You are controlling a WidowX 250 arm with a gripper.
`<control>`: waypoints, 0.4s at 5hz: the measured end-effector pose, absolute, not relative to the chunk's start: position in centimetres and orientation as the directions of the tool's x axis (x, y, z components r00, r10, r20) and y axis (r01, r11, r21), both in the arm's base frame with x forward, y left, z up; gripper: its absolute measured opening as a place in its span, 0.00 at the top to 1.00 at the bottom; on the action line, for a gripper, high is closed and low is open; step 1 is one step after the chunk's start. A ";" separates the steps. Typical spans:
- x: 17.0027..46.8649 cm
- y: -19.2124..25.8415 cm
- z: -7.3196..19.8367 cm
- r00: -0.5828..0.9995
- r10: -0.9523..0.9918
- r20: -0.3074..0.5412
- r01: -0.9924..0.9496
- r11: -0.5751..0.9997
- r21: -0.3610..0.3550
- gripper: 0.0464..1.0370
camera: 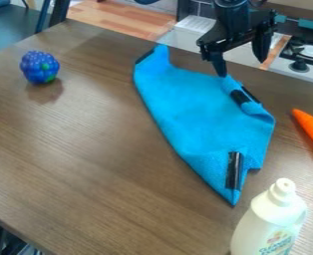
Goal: Unfold the cloth from top right to bottom left
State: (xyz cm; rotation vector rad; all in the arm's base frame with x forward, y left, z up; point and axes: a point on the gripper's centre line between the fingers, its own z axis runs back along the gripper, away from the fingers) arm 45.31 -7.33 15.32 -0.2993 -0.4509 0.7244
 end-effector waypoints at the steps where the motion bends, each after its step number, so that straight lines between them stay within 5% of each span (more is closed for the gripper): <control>1: 45.3 -7.3 13.4 0.671 0.693 0.265 -0.586 0.714 -0.383 0.04; 2: 45.3 -7.0 12.9 0.665 0.696 0.272 -0.599 0.714 -0.364 0.04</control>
